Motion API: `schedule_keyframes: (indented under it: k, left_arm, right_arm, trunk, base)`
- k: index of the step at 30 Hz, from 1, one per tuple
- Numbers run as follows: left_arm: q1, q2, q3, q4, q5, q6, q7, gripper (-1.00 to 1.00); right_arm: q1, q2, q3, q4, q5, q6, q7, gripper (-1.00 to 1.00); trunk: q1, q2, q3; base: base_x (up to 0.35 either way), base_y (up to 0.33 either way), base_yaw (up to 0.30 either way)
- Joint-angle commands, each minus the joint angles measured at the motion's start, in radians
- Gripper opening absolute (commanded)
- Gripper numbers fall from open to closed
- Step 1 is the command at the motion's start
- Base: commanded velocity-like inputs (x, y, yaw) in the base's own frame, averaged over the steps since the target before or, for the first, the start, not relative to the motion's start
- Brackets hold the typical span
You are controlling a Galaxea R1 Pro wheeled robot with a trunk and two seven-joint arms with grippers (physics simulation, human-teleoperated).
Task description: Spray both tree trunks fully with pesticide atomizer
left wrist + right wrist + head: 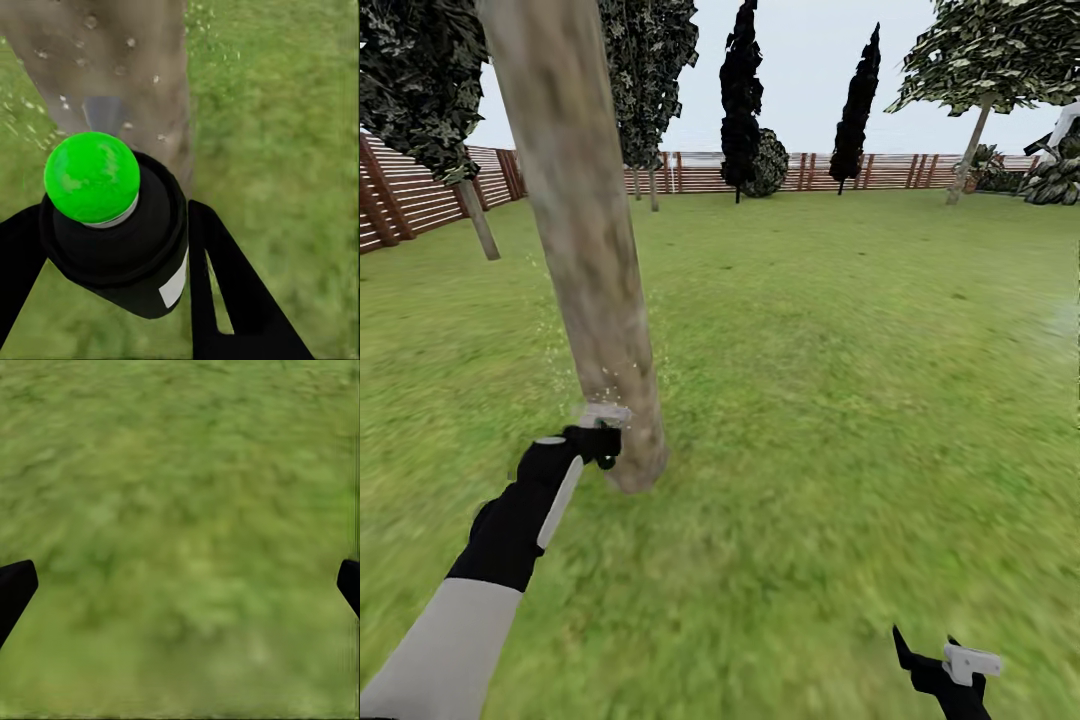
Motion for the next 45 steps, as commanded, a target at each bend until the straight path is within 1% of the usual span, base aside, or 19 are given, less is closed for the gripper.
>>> schedule_keyframes:
  k: [1,4,6,9,10,17,18,20,21,22,24,25,28,30,32,33,35,37,45]
  left_arm:
    - [-0.001,-0.003,-0.029,-0.001,-0.015,0.004,0.000,-1.00]
    - [-0.006,0.010,-0.045,-0.002,-0.017,0.045,-0.001,-1.00]
    - [-0.013,0.041,0.055,-0.001,-0.015,0.119,-0.004,-1.00]
    - [-0.025,0.112,0.088,0.000,-0.012,0.131,-0.007,-1.00]
    - [-0.025,0.121,0.089,0.000,-0.010,0.132,-0.008,-1.00]
    - [-0.056,0.088,0.023,-0.001,-0.017,0.133,-0.126,-1.00]
    - [-0.065,0.098,0.038,0.003,-0.019,0.134,-0.127,-1.00]
    - [-0.093,0.152,0.134,0.013,-0.016,0.134,-0.130,-1.00]
    - [-0.090,0.154,0.142,0.004,-0.017,0.134,-0.130,-1.00]
    - [-0.088,0.152,0.132,0.001,-0.017,0.134,-0.130,-1.00]
    - [-0.087,0.149,0.028,-0.018,-0.012,0.136,-0.129,-1.00]
    - [-0.088,0.148,0.010,-0.039,-0.011,0.151,-0.129,-1.00]
    - [-0.097,0.161,0.020,-0.049,-0.014,0.181,-0.129,-1.00]
    - [-0.099,0.166,0.117,-0.050,-0.018,0.185,-0.130,-1.00]
    - [-0.098,0.160,0.141,-0.066,-0.016,0.195,-0.130,-1.00]
    - [-0.096,0.154,0.140,-0.081,-0.017,0.213,-0.130,-1.00]
    - [-0.097,0.143,0.039,-0.147,-0.012,0.243,-0.129,-1.00]
    - [-0.098,0.115,0.014,-0.176,-0.011,0.251,-0.129,-1.00]
    - [-0.097,0.107,0.009,-0.185,-0.010,0.255,-0.129,-1.00]
  right_arm:
    - [0.000,0.000,0.000,0.000,0.000,0.000,0.000,1.00]
    - [0.000,0.000,0.000,0.000,0.000,0.000,0.000,1.00]
    - [0.000,0.000,0.000,0.000,0.000,0.000,0.000,1.00]
    - [0.000,0.000,0.000,0.000,0.000,0.000,0.000,1.00]
    - [0.000,0.000,0.000,0.000,0.000,0.000,0.000,1.00]
    - [0.000,0.000,0.000,0.000,0.000,0.000,0.000,1.00]
    - [0.000,0.000,-0.001,0.000,0.000,0.000,0.000,1.00]
    - [0.000,0.000,-0.001,0.000,0.000,0.000,0.000,1.00]
    - [0.000,0.000,0.000,0.000,0.000,0.000,0.000,1.00]
    - [0.000,0.000,0.000,0.000,0.000,0.000,0.000,1.00]
    - [0.000,0.000,0.000,0.000,0.000,0.000,0.000,1.00]
    - [0.000,0.000,0.000,0.000,0.000,0.000,0.000,1.00]
    - [0.000,0.000,-0.001,0.000,0.000,0.000,0.000,1.00]
    - [0.000,0.000,-0.001,0.000,0.000,0.000,0.000,1.00]
    - [0.000,0.000,-0.001,0.000,0.000,0.000,0.000,1.00]
    - [0.000,0.000,0.000,0.000,0.000,0.000,0.000,1.00]
    - [0.000,0.000,-0.001,0.000,0.000,0.000,0.000,1.00]
    - [0.000,0.000,-0.001,0.000,0.000,0.000,0.000,1.00]
    - [0.000,0.000,-0.001,0.000,0.000,0.000,0.000,1.00]
  trunk:
    - [0.000,0.000,0.000]
    - [0.000,0.000,0.000]
    - [0.000,0.000,0.000]
    - [0.000,0.000,0.000]
    - [0.000,0.000,0.000]
    - [0.000,0.000,0.000]
    - [0.000,0.000,0.000]
    - [0.000,0.000,0.000]
    - [0.000,0.000,0.000]
    - [0.000,0.000,0.000]
    - [0.000,0.000,0.000]
    - [0.000,0.000,0.000]
    - [0.000,0.000,0.000]
    - [0.000,0.000,0.000]
    - [0.000,0.000,0.000]
    - [0.000,0.000,0.000]
    - [0.000,0.000,0.000]
    - [0.000,0.000,0.000]
    - [0.000,0.000,0.000]
  base:
    - [-0.290,0.000,0.000]
    - [-0.092,0.000,0.000]
    - [-0.006,0.000,0.000]
    - [0.000,0.000,0.000]
    - [0.000,0.000,0.000]
    - [0.000,0.000,0.000]
    - [0.000,0.000,0.000]
    - [0.000,0.000,0.000]
    - [0.000,0.000,0.000]
    - [-0.114,0.000,0.000]
    - [-0.256,0.000,0.000]
    - [-0.093,0.000,0.000]
    - [-0.020,0.000,0.000]
    - [-0.001,0.000,0.000]
    - [0.000,0.000,0.000]
    - [0.000,0.000,0.000]
    - [0.000,0.000,0.000]
    - [0.000,0.000,0.000]
    - [-0.192,0.062,0.000]
